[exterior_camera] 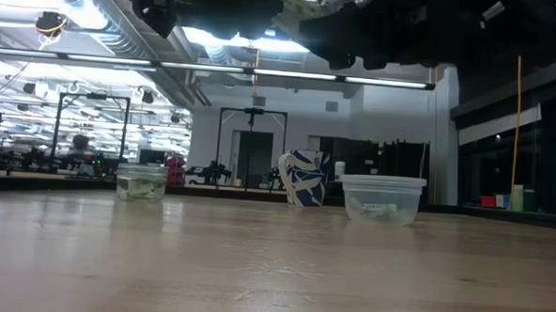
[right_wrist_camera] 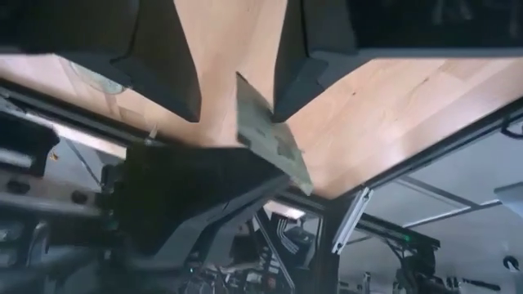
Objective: Pick and place Stevia / Truvia into bins
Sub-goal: Put the stevia packet into the transparent container
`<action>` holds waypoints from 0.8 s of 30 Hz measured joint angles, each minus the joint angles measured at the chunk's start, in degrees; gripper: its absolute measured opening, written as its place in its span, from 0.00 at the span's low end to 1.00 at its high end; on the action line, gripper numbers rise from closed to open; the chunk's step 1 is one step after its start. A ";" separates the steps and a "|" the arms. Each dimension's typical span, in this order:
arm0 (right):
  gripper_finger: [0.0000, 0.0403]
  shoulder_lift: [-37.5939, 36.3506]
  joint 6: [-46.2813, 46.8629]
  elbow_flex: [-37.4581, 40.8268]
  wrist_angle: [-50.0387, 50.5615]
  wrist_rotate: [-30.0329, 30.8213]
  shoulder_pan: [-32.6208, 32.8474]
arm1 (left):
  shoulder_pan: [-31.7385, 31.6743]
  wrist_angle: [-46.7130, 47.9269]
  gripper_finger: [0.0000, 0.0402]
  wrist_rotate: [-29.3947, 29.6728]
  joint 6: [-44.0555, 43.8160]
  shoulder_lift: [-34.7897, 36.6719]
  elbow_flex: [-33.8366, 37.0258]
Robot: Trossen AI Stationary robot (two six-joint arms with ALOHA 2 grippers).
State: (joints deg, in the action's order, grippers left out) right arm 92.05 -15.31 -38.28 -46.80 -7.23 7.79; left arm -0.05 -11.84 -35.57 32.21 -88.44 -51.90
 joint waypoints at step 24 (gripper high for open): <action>0.01 -0.07 -0.21 0.02 -1.82 -3.91 -0.02 | -0.04 -1.15 0.01 2.32 -5.06 0.04 0.00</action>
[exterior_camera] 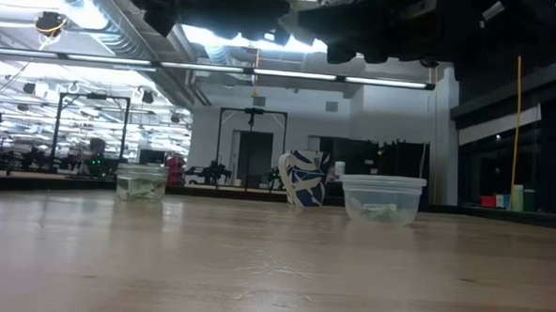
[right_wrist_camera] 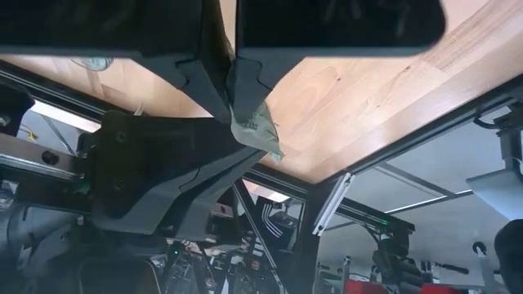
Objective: Pick and place Stevia / Truvia into bins
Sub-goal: Put the stevia packet into the transparent container
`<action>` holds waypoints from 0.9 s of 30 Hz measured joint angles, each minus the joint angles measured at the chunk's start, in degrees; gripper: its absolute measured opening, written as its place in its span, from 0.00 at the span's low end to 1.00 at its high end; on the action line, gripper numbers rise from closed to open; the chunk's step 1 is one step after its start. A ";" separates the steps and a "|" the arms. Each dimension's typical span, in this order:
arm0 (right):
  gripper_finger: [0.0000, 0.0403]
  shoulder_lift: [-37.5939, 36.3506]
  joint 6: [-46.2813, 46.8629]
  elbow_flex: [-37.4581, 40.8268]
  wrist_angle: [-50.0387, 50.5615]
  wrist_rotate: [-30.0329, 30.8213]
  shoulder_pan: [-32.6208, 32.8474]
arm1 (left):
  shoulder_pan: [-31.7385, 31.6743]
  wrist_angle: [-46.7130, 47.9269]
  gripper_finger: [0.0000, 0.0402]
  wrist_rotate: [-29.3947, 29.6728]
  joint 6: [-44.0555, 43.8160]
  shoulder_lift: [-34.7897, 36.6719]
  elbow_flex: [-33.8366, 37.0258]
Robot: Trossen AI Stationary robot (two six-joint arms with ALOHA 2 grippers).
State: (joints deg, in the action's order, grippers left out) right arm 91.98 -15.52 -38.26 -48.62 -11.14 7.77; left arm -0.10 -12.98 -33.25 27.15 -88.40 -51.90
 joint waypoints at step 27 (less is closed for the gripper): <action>0.00 -0.04 -0.12 0.00 1.70 -0.12 0.00 | 2.29 6.87 0.29 12.40 -11.99 9.73 0.00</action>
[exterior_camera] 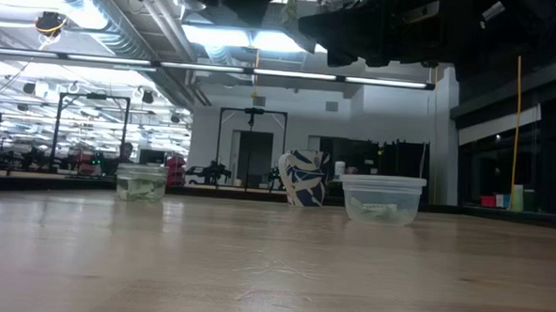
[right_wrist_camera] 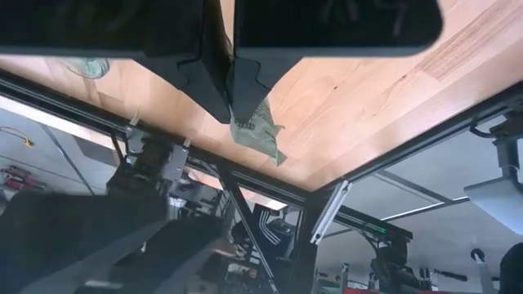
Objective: Pick and place Stevia / Truvia into bins
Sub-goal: Put the stevia packet into the transparent container
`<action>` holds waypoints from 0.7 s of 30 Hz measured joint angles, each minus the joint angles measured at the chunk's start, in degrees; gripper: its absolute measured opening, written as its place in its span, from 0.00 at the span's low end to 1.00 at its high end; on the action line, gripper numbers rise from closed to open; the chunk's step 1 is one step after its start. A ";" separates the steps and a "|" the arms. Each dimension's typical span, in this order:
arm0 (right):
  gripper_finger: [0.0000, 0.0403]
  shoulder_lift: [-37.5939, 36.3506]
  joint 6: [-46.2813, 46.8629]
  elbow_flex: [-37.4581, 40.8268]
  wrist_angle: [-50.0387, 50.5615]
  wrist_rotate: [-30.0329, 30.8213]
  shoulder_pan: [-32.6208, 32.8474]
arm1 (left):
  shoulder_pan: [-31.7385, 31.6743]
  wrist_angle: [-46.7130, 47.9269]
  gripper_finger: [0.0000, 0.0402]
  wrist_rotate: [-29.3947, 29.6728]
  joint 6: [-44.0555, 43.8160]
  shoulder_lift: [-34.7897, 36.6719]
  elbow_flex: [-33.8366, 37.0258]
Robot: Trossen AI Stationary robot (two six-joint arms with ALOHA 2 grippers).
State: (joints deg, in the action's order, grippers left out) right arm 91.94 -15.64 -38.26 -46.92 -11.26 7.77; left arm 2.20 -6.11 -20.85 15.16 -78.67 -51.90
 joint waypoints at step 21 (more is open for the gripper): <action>0.00 -13.86 9.33 0.04 36.43 26.08 -0.12 | -1.19 10.76 0.00 21.35 -2.64 13.58 15.93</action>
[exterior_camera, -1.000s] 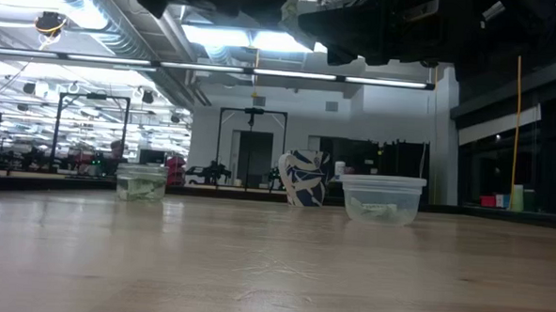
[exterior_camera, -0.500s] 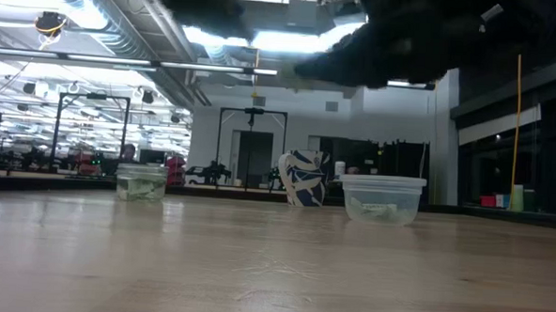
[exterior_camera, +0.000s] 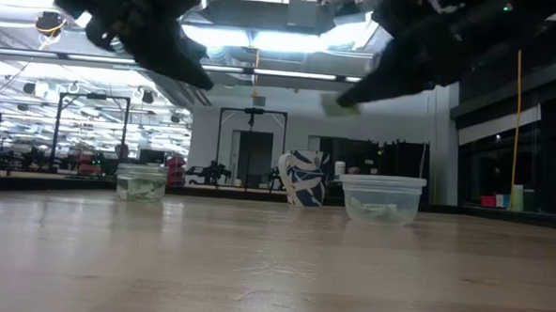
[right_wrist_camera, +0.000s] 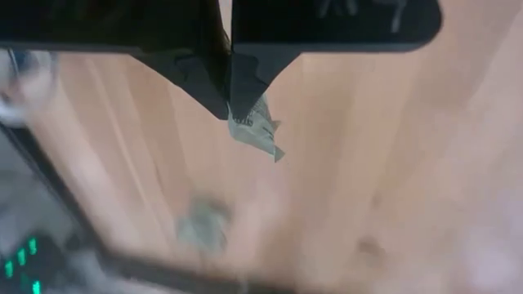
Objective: Pick and place Stevia / Truvia into bins
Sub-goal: Put the stevia packet into the transparent container
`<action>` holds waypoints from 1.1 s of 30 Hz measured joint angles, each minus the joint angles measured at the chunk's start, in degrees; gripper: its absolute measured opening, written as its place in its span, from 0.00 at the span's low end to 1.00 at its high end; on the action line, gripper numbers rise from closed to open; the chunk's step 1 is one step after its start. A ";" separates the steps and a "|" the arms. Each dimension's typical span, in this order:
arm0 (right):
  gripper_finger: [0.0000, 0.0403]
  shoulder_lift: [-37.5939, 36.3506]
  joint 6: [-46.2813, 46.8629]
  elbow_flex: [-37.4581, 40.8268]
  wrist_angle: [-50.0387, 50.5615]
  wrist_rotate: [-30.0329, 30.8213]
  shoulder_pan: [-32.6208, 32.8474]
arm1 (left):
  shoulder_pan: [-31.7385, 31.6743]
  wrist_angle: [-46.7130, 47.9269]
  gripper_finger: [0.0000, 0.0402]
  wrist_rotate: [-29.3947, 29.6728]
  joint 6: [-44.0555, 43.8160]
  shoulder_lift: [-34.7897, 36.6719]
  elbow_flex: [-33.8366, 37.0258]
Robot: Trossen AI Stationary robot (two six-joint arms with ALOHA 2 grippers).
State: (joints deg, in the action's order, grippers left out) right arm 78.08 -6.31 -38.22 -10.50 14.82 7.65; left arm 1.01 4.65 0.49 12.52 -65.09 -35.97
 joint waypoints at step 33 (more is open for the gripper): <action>0.00 -1.43 25.53 -0.02 23.24 -2.61 -5.16 | -0.58 -16.52 0.00 9.07 -7.33 23.36 19.98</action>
State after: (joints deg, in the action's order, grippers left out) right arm 76.65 19.22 -38.24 12.74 12.21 2.49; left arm 0.43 -11.87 9.56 5.19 -41.73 -15.99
